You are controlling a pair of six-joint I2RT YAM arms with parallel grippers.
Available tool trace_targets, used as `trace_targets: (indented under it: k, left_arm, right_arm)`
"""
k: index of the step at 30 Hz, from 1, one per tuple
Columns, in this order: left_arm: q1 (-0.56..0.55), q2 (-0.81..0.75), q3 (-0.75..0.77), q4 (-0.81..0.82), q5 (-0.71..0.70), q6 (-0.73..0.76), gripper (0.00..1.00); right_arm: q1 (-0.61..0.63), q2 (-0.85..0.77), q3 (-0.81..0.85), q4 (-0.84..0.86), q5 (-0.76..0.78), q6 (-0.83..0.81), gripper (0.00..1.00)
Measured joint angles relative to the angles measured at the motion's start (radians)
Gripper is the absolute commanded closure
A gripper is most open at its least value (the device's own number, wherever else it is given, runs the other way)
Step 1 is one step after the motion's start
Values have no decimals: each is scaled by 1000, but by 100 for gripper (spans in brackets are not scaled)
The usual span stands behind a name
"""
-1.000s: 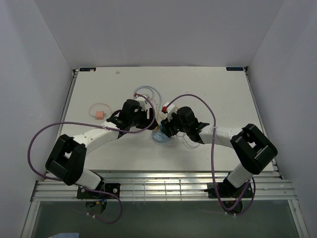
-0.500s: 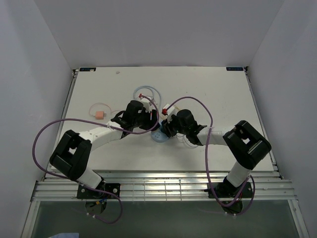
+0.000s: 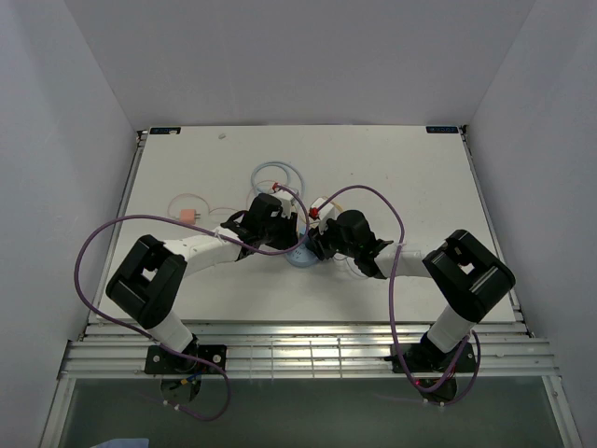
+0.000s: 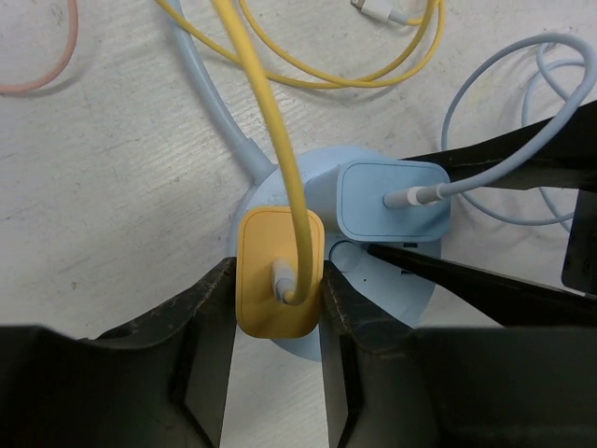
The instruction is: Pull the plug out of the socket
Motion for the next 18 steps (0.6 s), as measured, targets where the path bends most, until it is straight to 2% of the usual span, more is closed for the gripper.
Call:
trace_targets:
  k: [4, 8, 11, 13, 15, 18]
  left_arm:
    - [-7, 0, 6, -10, -23, 6, 71]
    - [-17, 0, 11, -17, -38, 13, 71]
    - [-28, 0, 14, -24, -46, 21, 76]
    - [-36, 0, 18, -31, -54, 30, 81]
    - [-48, 2, 24, -39, -72, 39, 91]
    - [-66, 11, 39, -54, -108, 48, 96]
  right_arm:
    - [0, -18, -9, -18, 22, -2, 55]
    - [0, -23, -9, -28, 33, -3, 54]
    - [1, -21, -8, -27, 31, -6, 54]
    - [1, -18, -8, -22, 22, -7, 54]
    - [2, -12, -8, -12, 17, -11, 54]
    - [3, -1, -8, 11, 11, -14, 55]
